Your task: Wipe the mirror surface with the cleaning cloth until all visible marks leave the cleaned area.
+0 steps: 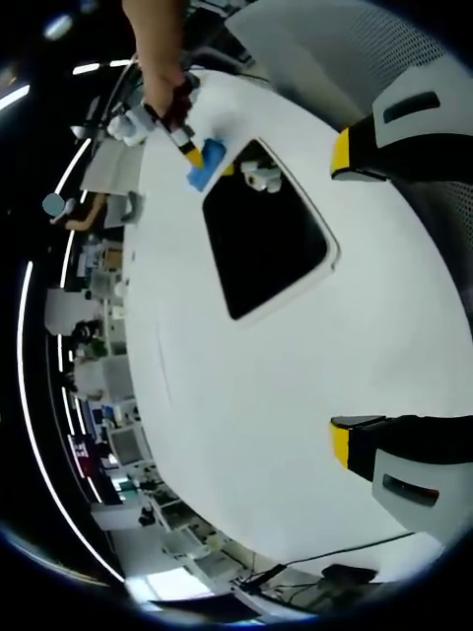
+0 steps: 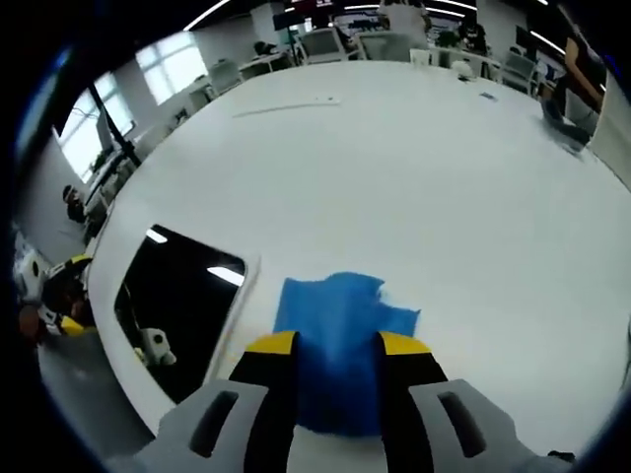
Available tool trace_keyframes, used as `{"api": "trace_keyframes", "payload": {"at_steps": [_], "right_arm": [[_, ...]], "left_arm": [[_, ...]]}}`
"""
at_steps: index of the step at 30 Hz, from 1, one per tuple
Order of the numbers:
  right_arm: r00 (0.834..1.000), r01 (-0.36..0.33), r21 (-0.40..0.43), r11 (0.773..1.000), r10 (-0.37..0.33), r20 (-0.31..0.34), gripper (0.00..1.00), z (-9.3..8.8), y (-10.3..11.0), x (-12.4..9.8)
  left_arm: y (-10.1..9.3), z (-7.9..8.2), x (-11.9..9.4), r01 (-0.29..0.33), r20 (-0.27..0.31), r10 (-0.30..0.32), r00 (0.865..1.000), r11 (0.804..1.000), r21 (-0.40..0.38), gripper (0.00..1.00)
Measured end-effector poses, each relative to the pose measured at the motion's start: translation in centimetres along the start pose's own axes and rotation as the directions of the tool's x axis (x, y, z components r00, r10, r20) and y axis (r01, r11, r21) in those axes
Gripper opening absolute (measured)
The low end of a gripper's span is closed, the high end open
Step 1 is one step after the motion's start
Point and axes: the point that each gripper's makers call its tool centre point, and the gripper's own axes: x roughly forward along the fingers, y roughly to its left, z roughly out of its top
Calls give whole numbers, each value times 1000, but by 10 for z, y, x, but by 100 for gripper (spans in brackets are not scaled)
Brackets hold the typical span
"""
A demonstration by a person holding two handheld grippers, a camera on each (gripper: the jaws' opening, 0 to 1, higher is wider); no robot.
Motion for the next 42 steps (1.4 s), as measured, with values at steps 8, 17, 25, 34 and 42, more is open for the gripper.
{"api": "trace_keyframes", "payload": {"at_steps": [8, 17, 25, 34, 42], "right_arm": [[998, 61, -93, 994, -61, 1, 14, 2, -9, 4], [996, 89, -157, 984, -88, 11, 11, 4, -10, 3], [999, 50, -33, 998, -49, 6, 8, 8, -5, -2], [997, 62, -62, 996, -60, 39, 6, 21, -8, -10], [998, 55, 27, 998, -56, 31, 5, 26, -10, -19]], "left_arm": [[1, -1, 1, -2, -1, 2, 1000, 1000, -1, 99], [2, -1, 0, -6, 1, 6, 1000, 1000, -5, 99], [2, 0, 0, -7, 4, 7, 1000, 1000, -5, 99], [2, 1, 0, -10, 8, 10, 1000, 1000, -3, 99], [2, 0, 0, -13, 1, 13, 1000, 1000, 5, 99]]}}
